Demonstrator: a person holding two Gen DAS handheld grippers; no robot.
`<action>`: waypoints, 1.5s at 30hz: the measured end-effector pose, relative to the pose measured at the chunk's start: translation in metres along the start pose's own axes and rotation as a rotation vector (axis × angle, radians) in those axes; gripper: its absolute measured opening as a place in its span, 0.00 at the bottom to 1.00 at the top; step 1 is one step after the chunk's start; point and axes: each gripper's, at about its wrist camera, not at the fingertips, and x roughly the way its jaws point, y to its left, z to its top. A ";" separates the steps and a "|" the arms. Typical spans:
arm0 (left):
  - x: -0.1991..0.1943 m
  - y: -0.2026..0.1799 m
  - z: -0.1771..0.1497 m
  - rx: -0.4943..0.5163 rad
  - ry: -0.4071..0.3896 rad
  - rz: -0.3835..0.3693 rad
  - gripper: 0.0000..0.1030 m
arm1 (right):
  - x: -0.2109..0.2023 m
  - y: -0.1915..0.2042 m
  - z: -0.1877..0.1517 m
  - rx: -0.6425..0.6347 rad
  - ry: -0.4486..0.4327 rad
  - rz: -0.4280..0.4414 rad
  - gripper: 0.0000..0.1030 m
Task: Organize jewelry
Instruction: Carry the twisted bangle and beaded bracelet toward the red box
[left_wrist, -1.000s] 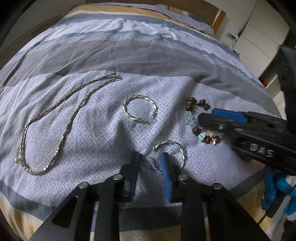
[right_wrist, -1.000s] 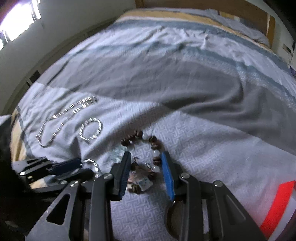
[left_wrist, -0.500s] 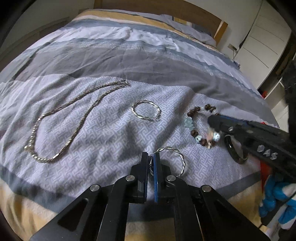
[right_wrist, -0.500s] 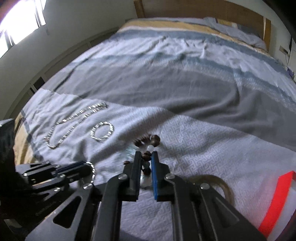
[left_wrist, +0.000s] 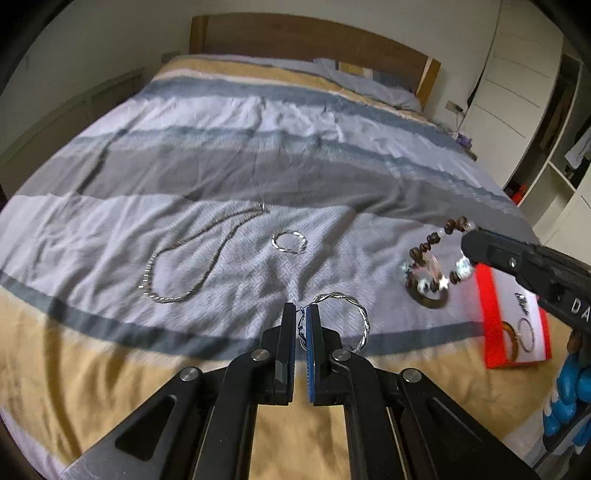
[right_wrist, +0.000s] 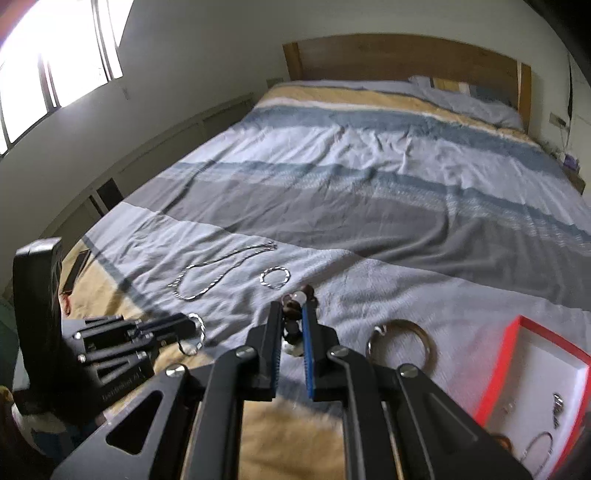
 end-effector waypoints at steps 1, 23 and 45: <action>-0.011 -0.003 -0.001 0.005 -0.009 0.000 0.04 | -0.013 0.003 -0.003 -0.009 -0.008 -0.008 0.09; -0.043 -0.192 -0.015 0.229 -0.019 -0.171 0.04 | -0.191 -0.126 -0.089 0.115 -0.103 -0.254 0.09; 0.172 -0.319 0.004 0.367 0.161 -0.138 0.04 | -0.059 -0.300 -0.096 0.331 0.025 -0.330 0.09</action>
